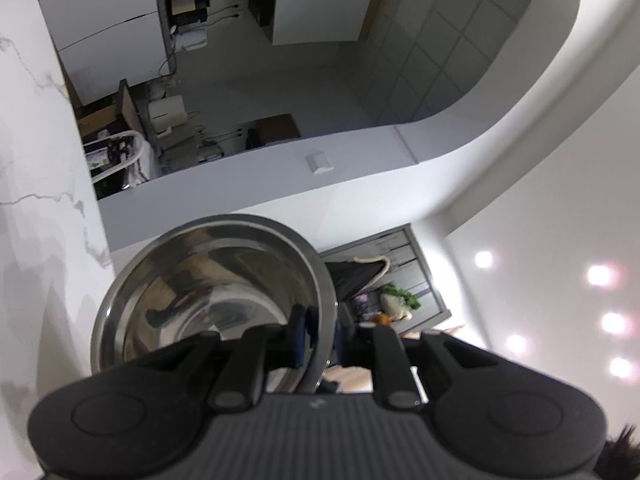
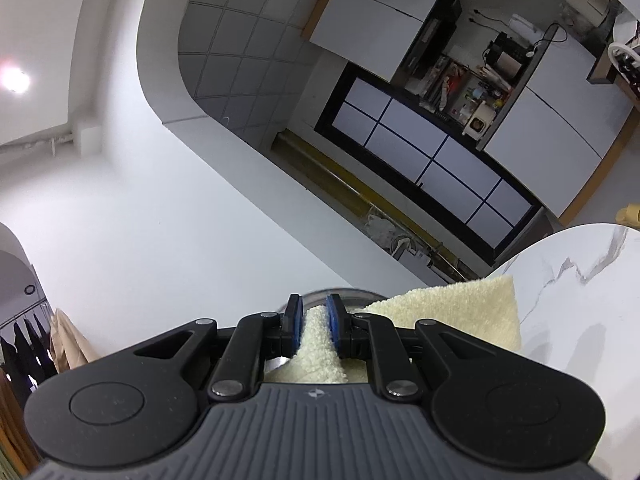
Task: Clean bowl
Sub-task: 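Rub the yellow towel over the inverted bowl's outside with the right tool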
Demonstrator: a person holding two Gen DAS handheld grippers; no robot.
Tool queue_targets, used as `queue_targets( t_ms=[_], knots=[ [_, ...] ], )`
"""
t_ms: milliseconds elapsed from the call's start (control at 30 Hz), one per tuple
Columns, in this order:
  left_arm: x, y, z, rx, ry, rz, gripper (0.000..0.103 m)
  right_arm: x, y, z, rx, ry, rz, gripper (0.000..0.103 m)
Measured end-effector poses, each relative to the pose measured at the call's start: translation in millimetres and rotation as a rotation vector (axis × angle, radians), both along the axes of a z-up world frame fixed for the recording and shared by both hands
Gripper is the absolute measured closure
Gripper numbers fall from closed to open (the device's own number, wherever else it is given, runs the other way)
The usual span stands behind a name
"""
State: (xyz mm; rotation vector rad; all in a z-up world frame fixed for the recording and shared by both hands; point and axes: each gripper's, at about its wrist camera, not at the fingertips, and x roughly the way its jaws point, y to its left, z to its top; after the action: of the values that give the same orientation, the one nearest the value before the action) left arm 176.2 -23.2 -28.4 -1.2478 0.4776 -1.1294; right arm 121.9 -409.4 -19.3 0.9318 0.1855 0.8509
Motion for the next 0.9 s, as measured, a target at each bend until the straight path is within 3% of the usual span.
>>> queue_targets(
  t_ms=[233, 467, 600, 900],
  knots=[
    [-2.2, 10.5, 1.4, -0.061, -0.008, 0.028, 0.088, -0.8, 10.2, 2.2, -0.011, -0.014, 0.052, 0.088],
    [-3.1, 20.3, 2.3, -0.053, -0.012, 0.051, 0.088, -7.1, 26.2, 10.5, -0.032, -0.058, 0.110, 0.088],
    [-8.8, 26.7, 2.0, -0.003, -0.004, 0.088, 0.091, -10.0, 32.8, 14.3, -0.065, -0.073, 0.082, 0.088],
    [-8.3, 46.9, -7.0, 0.107, 0.044, 0.141, 0.091, 3.4, 26.3, 1.3, -0.105, 0.007, 0.022, 0.088]
  ],
)
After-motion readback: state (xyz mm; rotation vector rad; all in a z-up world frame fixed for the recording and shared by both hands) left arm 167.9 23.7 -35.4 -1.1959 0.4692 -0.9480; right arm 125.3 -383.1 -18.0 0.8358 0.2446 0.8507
